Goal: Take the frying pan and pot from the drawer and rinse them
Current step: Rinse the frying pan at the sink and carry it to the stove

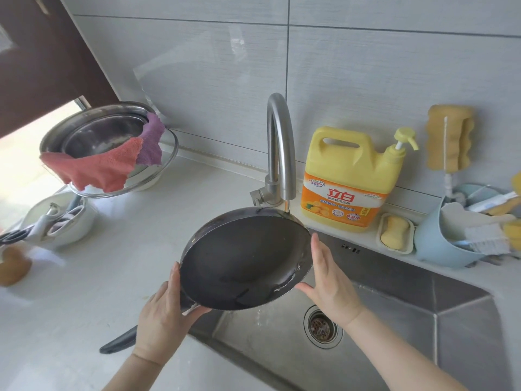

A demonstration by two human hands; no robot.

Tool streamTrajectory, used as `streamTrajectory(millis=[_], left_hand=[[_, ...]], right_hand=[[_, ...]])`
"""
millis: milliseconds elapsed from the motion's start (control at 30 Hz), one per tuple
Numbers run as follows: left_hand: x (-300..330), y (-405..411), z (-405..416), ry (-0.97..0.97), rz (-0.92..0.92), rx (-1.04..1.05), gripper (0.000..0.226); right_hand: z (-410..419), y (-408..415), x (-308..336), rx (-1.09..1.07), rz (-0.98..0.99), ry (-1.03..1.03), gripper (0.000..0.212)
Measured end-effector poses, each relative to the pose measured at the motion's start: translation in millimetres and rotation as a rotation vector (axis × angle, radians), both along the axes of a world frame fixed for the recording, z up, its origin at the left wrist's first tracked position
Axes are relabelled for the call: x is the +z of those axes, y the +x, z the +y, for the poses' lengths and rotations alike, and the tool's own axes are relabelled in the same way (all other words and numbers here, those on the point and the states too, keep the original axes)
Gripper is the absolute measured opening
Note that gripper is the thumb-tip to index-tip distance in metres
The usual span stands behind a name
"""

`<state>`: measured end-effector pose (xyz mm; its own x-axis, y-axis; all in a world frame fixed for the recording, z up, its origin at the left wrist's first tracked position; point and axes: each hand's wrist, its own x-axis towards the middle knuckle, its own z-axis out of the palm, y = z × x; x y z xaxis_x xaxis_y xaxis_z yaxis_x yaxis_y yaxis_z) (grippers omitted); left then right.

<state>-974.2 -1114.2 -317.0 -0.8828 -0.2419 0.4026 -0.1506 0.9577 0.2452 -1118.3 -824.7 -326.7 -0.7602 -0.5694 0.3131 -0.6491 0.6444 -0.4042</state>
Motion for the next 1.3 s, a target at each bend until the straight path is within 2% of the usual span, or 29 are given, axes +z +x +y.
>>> streamTrajectory(millis=[233,567,700,1033,1300], left_hand=[[1,-26,28,-0.025,0.046,-0.102,0.100],[8,-70,77,0.000,0.099,-0.303,0.096],[11,-71,76,0.048,0.080,-0.292,0.096],[-5,-36,31,0.066,0.014,-0.158,0.104],[-1,-18,20,0.037,0.033,-0.124,0.094]], right_hand=[[38,3,-4,-0.099,-0.018,-0.060,0.147],[108,3,-6,-0.277,-0.090,-0.078,0.152],[107,3,-3,-0.299,-0.133,-0.073,0.148],[59,10,-6,-0.134,-0.128,-0.041,0.149],[35,9,-10,-0.095,-0.096,0.005,0.144]])
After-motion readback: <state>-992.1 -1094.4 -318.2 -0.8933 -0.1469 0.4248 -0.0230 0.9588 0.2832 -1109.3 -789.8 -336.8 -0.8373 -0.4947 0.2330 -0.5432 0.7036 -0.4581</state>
